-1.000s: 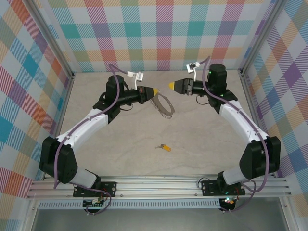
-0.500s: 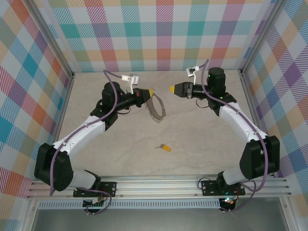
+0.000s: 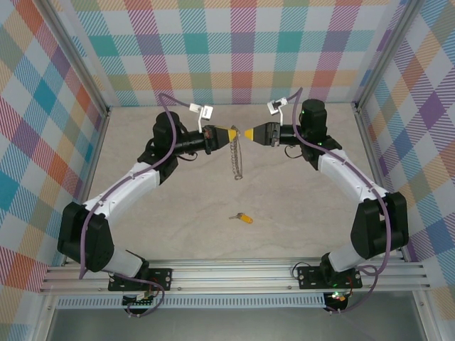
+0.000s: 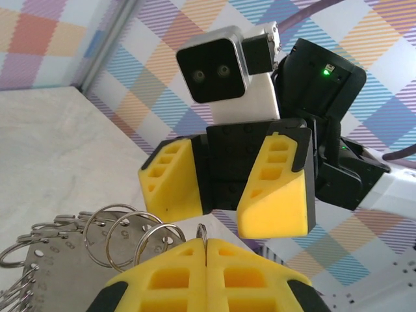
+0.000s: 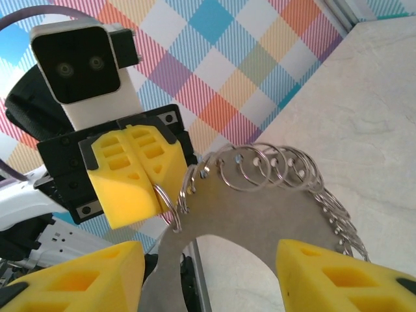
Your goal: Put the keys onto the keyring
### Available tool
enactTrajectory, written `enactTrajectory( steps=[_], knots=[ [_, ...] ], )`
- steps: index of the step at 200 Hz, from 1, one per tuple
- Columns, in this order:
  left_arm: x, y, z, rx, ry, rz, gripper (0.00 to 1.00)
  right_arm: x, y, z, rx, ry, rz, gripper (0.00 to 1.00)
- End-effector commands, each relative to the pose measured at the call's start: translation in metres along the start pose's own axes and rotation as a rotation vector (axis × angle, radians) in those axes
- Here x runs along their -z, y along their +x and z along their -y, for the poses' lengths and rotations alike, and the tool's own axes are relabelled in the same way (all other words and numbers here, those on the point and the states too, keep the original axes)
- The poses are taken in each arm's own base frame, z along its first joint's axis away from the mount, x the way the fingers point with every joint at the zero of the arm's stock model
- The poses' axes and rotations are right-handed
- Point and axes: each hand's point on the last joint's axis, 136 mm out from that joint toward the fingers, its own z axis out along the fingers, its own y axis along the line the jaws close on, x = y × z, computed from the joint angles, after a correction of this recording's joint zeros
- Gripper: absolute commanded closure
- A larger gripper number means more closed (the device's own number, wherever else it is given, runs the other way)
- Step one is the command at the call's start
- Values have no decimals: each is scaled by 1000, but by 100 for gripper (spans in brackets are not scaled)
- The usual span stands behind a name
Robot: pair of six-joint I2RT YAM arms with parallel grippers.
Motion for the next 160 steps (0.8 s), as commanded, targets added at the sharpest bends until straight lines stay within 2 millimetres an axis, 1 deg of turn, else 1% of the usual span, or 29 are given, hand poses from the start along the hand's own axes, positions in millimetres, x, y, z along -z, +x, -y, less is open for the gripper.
enactTrajectory(
  steps=[1, 33, 71, 119, 160],
  knots=[
    [-2, -17, 33, -56, 119, 11, 100, 4, -7, -27, 75, -53, 13, 46],
    [-3, -17, 34, -52, 126, 2, 100, 6, -8, -32, 83, -49, 20, 46],
    [-2, -18, 35, -52, 130, -1, 100, 7, -10, -32, 84, -43, 25, 48],
    [-3, -19, 38, -56, 135, -3, 100, 3, -9, -30, 73, -53, 16, 51],
    [-5, -18, 37, -55, 134, -7, 100, -3, -8, -35, 80, -71, 2, 57]
  ],
)
